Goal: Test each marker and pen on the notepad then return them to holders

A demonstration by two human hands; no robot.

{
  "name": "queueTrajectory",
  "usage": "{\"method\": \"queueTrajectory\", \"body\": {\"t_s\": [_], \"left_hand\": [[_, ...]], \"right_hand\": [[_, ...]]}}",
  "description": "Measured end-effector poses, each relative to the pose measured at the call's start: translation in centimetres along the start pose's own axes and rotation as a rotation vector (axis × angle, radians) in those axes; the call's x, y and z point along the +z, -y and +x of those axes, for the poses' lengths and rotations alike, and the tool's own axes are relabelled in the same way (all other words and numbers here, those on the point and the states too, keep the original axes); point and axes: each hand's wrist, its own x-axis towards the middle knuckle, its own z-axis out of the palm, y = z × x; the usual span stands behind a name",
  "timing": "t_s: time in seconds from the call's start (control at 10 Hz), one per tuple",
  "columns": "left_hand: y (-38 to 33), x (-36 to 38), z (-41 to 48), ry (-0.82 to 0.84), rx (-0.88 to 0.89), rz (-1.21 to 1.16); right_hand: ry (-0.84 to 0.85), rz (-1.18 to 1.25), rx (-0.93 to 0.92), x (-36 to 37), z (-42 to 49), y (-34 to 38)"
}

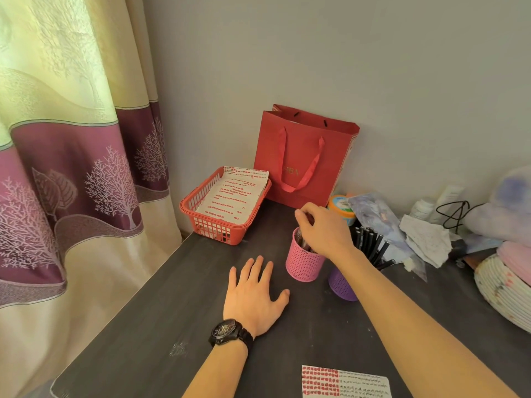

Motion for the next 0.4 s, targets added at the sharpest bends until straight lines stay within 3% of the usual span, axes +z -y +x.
{"method": "queueTrajectory", "body": {"t_s": [0.1,0.3,0.4], "left_hand": [[-0.1,-0.1,0.0,0.005,-0.003,-0.003],[-0.2,-0.3,0.0,0.030,0.003,0.013],[-0.4,-0.4,0.0,0.058,0.015,0.022]], "right_hand": [[0.036,0.044,0.059,-0.1,0.0,-0.4],[0.312,0.083,0.101,-2.3,0.0,-1.0],[0.160,0.322,0.064,-5.7,-1.0,-0.8]]}}
